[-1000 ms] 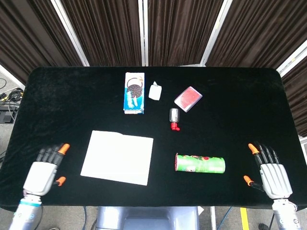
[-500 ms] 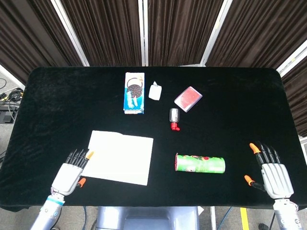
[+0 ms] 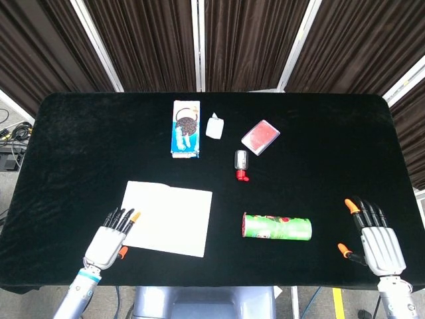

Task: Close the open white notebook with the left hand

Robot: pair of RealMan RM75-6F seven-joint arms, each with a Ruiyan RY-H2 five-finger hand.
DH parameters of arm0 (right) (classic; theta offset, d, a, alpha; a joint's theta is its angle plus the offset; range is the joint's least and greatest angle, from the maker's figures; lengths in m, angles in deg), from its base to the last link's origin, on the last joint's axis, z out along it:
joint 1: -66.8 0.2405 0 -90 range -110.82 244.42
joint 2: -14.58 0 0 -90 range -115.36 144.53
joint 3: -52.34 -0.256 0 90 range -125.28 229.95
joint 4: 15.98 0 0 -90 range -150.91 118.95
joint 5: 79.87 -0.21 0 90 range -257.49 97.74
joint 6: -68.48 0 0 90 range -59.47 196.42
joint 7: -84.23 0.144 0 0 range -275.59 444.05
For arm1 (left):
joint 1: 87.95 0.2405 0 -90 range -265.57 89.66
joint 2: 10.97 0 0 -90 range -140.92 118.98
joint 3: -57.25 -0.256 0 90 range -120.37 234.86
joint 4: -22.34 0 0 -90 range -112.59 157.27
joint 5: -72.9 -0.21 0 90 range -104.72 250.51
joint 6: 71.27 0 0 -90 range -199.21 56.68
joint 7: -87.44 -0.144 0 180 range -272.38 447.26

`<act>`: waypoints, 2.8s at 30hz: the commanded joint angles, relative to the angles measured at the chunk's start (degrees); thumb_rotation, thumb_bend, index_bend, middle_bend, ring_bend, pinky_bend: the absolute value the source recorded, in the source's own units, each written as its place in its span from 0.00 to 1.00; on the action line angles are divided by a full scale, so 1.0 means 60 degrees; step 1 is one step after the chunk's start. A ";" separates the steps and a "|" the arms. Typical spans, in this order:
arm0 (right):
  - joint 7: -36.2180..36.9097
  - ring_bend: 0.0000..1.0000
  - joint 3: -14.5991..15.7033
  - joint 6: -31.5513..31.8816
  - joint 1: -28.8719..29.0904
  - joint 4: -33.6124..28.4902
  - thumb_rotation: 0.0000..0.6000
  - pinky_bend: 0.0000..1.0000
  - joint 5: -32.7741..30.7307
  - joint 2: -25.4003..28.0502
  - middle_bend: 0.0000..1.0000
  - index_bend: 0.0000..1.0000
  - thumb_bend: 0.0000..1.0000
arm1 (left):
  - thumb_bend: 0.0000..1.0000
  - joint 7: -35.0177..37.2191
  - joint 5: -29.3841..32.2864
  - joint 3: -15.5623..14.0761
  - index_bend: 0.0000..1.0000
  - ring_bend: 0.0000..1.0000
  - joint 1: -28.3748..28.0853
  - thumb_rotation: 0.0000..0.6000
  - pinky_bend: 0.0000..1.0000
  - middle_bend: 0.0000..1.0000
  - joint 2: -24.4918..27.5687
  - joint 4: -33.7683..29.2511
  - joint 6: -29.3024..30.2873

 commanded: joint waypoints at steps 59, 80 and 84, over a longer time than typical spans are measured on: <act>-0.0047 0.00 0.0031 -0.0044 0.0005 0.0066 1.00 0.00 0.0017 -0.0068 0.00 0.00 0.09 | 0.43 -0.0682 -0.1158 0.0663 0.00 0.00 -0.1194 1.00 0.00 0.00 -0.0683 -0.0568 0.0673; -0.0128 0.00 0.0077 -0.0074 -0.0002 0.0032 1.00 0.00 0.0041 -0.0075 0.00 0.00 0.09 | 0.21 -0.0425 -0.1246 0.0720 0.00 0.00 -0.1372 1.00 0.00 0.00 -0.1042 -0.0300 0.0947; -0.0098 0.00 0.0072 -0.0096 0.0002 0.0024 1.00 0.00 0.0014 -0.0059 0.00 0.00 0.09 | 0.21 -0.0502 -0.1293 0.0826 0.00 0.00 -0.1508 1.00 0.00 0.00 -0.1102 -0.0422 0.0904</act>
